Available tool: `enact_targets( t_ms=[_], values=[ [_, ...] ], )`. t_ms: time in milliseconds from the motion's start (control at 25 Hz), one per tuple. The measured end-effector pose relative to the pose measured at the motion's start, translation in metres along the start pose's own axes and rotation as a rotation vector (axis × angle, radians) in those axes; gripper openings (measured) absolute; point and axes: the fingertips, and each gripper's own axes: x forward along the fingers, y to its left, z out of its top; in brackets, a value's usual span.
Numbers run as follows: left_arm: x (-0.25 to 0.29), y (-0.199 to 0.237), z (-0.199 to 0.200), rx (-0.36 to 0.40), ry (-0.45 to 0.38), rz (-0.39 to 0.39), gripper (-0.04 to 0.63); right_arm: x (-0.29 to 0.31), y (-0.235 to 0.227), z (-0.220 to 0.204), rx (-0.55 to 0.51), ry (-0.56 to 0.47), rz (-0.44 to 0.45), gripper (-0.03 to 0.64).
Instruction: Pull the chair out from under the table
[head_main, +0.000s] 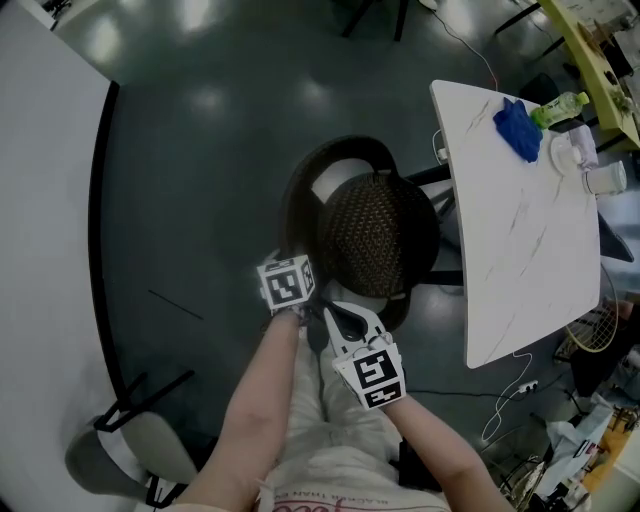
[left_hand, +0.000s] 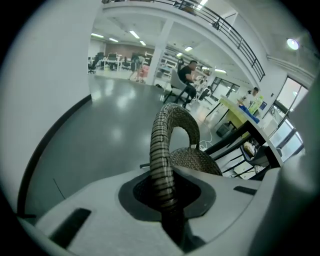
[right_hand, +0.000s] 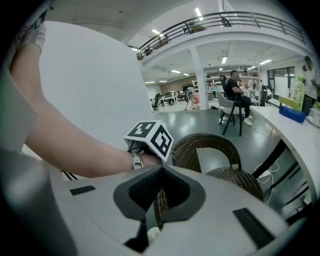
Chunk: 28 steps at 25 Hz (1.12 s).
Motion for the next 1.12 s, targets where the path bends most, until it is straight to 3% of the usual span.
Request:
enact_targets(
  t_ms=[520, 880, 1120],
  values=[
    [-0.045, 0.109, -0.001, -0.04, -0.019, 0.076, 0.037, 0.017, 0.025, 0.003, -0.015, 0.013, -0.017, 0.003],
    [-0.075, 0.18, 0.0, -0.048, -0.016, 0.112, 0.038, 0.037, 0.067, 0.009, -0.076, 0.027, 0.052, 0.003],
    [-0.08, 0.198, 0.003, -0.028, -0.013, 0.099, 0.038, 0.043, 0.094, 0.005, -0.105, 0.043, 0.092, 0.003]
  ],
)
